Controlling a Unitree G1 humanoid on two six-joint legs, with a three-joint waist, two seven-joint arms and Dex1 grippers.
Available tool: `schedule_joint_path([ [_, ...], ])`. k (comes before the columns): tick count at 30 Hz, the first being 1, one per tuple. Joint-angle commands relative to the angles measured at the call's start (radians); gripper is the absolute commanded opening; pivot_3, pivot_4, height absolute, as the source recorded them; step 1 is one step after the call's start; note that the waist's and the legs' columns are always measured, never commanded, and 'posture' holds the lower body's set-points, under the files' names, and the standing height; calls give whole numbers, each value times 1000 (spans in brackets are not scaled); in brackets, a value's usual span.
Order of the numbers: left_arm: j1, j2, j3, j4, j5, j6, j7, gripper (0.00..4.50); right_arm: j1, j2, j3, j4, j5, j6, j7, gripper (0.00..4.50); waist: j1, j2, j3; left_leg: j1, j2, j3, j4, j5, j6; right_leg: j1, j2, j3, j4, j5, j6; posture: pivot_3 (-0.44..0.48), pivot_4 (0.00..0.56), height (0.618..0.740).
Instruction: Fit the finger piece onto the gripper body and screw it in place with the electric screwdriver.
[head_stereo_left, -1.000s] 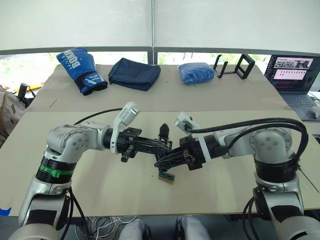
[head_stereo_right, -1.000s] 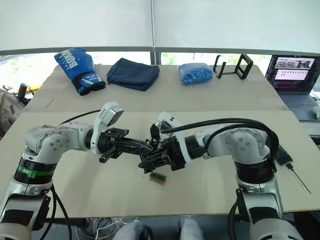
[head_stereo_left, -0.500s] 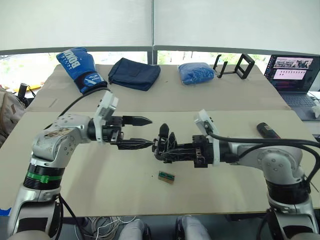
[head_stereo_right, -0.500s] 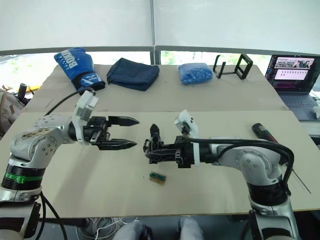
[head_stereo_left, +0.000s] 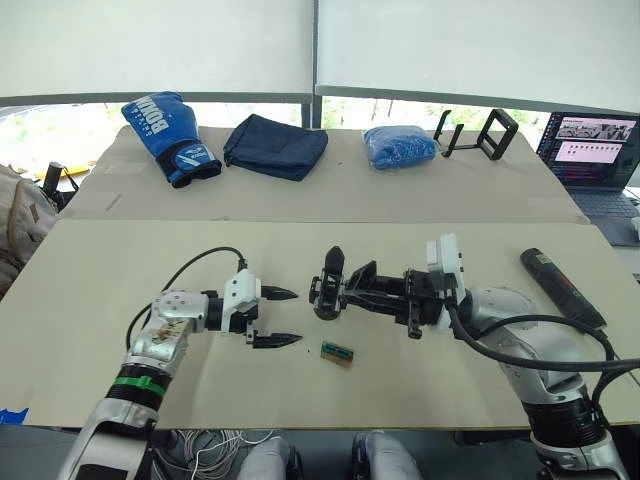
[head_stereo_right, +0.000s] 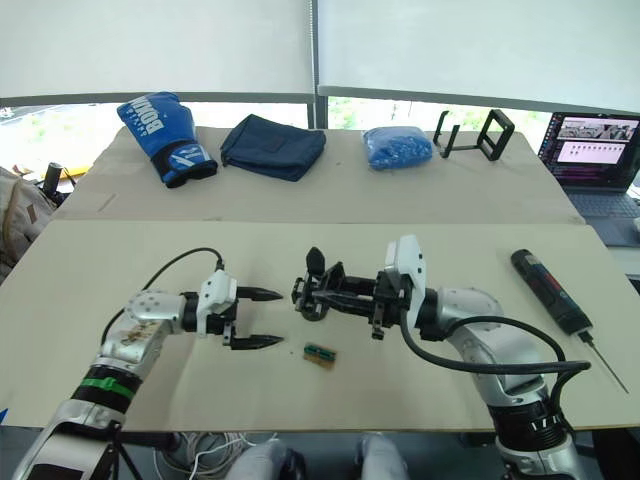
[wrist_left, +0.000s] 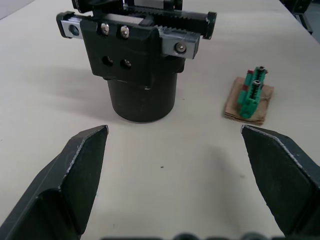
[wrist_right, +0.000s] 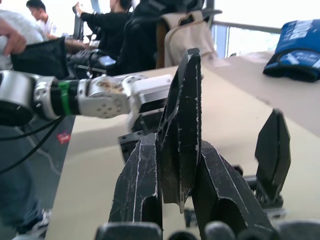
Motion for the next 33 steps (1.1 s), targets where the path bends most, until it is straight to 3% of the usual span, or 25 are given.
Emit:
schedule_joint_path([
  [1, -51, -32, -1, 83, 21, -66, -10, 4500, -7, -25, -16, -46, 58, 53, 22, 424, 1, 0, 0, 0, 0, 0, 0, 0, 0, 0, 0, 0, 0, 0, 0, 0, 150, 740],
  [10, -181, -156, -35, 247, 66, -104, -34, 4500, 39, -38, -10, -95, 33, 58, -11, 424, 6, -1, 0, -1, -1, 0, 2, -2, 4, 0, -1, 0, -1, 1, 1, 0, 150, 740],
  [22, -293, -237, -28, 419, 107, -142, -40, 4500, 61, -32, -13, -117, 37, 52, -45, 424, 5, -1, 0, -2, -1, -1, 3, -2, 4, 1, -1, 0, -1, 1, 1, 0, 150, 740],
  [25, -298, -240, -29, 443, 117, -158, -44, 3755, 63, -31, -15, -120, 38, 51, -49, 424, 4, -1, 0, -2, -1, -1, 3, -2, 4, 1, -1, 0, -1, 1, 1, 0, 150, 740],
  [28, -298, -237, -35, 454, 132, -188, -51, 2332, 61, -28, -17, -113, 31, 39, -51, 424, 4, -1, 0, -2, -1, -1, 3, -2, 4, 1, -1, -1, -1, 1, 1, 0, 150, 740],
  [33, -295, -244, -31, 460, 144, -220, -33, 2344, 17, 6, 17, -74, -18, -21, -42, 424, 3, -1, 0, -2, -1, -1, 3, -3, 5, 1, -1, 0, -1, 1, 1, 0, 150, 740],
])
